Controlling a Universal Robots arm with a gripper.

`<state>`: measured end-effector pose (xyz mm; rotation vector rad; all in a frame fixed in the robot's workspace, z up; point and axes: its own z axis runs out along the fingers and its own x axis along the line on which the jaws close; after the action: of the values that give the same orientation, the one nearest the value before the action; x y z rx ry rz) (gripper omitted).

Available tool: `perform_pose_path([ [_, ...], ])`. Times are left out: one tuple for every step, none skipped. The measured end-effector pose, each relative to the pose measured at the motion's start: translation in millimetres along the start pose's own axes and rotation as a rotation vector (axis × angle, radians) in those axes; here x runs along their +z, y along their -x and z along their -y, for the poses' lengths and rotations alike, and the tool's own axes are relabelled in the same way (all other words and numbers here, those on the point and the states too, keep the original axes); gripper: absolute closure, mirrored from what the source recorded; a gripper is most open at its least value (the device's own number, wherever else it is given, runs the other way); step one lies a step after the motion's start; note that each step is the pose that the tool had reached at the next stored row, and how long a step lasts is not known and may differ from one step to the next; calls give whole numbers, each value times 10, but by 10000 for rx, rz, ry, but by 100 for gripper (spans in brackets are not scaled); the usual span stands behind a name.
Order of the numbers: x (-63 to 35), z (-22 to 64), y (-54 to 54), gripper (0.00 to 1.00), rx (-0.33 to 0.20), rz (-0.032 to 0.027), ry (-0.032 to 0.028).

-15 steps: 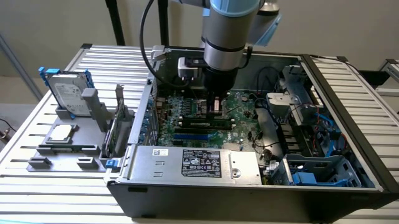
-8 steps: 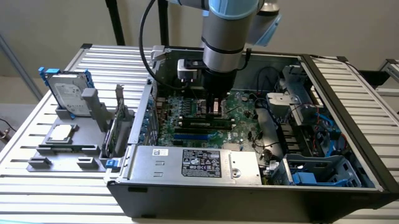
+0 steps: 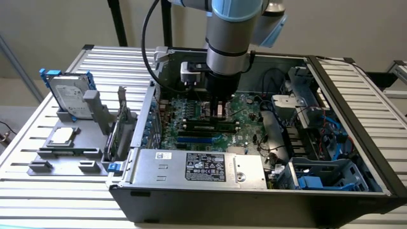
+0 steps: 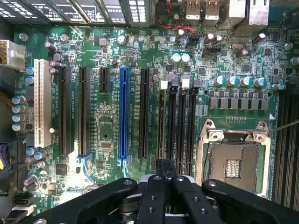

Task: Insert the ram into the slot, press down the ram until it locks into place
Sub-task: 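Press down the ram until it locks into place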

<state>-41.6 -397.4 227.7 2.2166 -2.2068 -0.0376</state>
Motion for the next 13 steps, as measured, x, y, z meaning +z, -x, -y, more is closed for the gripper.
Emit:
perform_pose_path([
  [0, 0, 0, 89, 0, 1, 0],
  [-2, 0, 1, 89, 0, 6, -3],
  [-16, 0, 3, 89, 2, 22, -8],
  [-44, -2, 3, 89, 3, 17, -7],
  [-80, -3, 2, 89, 3, 5, -3],
  [-112, -4, 2, 89, 3, 6, -3],
  [-139, -4, 2, 89, 2, 6, -3],
  [-165, -5, 2, 89, 1, 5, -2],
  [-187, -5, 2, 89, 1, 5, -2],
  [-208, -6, 2, 89, 1, 5, -2],
  [-227, -7, 2, 89, 2, 5, -2],
  [-239, -7, 3, 89, 1, 4, -1],
  [-244, -7, 3, 89, 1, 5, -2],
])
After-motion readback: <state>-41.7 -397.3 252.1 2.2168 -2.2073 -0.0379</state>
